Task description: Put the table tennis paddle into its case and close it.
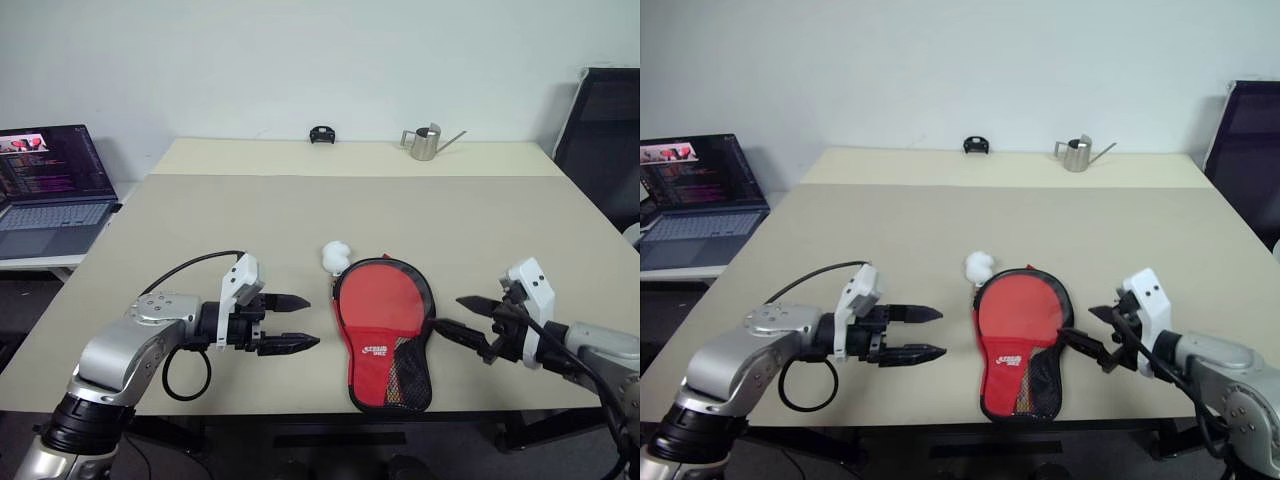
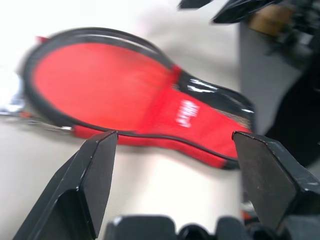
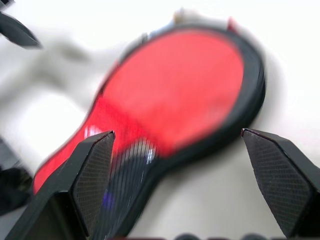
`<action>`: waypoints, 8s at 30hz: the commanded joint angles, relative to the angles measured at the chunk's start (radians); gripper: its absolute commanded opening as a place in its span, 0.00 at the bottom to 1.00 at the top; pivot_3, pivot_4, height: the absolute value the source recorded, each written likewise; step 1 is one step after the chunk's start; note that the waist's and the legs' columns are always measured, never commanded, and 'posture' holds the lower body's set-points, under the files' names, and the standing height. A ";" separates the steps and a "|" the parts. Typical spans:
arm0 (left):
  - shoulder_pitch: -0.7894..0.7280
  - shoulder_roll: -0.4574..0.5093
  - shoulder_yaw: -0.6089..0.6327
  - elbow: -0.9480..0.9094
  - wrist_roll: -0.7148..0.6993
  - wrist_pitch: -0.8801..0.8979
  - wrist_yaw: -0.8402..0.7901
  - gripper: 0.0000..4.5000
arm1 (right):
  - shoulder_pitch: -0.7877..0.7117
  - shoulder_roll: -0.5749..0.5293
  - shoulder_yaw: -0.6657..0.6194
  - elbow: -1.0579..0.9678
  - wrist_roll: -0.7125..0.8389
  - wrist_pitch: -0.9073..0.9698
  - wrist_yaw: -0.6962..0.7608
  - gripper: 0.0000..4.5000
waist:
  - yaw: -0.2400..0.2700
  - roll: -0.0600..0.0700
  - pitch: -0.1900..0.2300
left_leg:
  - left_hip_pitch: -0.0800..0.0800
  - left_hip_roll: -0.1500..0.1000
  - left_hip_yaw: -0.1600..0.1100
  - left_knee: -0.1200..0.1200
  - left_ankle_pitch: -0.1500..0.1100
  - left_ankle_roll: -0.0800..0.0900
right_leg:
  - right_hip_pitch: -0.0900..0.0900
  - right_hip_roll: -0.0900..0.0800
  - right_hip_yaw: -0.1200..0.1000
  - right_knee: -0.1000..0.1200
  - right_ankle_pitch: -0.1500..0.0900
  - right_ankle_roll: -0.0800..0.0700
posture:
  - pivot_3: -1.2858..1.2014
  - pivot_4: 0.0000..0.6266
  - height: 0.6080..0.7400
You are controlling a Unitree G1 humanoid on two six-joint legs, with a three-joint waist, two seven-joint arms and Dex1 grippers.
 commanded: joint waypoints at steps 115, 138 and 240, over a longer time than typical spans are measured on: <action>-0.420 -0.348 -0.046 0.577 0.337 0.073 0.002 0.03 | -0.130 0.291 0.621 0.747 -0.558 -0.584 0.004 1.00 | -0.005 -0.012 -0.015 | 0.023 0.002 -0.001 -0.001 0.000 -0.001 | 0.019 0.003 0.001 0.001 0.001 -0.001 | 0.52 0.24 1.00; -0.789 -0.571 -0.080 1.311 0.514 -0.500 0.183 0.03 | -0.130 0.340 0.596 0.833 -0.593 -0.600 -0.020 1.00 | -0.003 -0.012 -0.016 | 0.022 0.002 -0.001 -0.002 0.000 -0.001 | 0.019 0.003 0.000 0.000 0.001 0.000 | 0.52 0.24 1.00; -0.978 -0.847 -0.296 1.625 1.120 -0.795 0.708 0.80 | 0.103 0.418 0.548 0.528 -0.559 -0.410 -0.266 1.00 | 0.022 -0.005 -0.029 | 0.020 -0.009 -0.022 -0.014 0.000 -0.001 | 0.031 -0.004 -0.026 -0.020 -0.006 0.011 | 0.52 0.24 1.00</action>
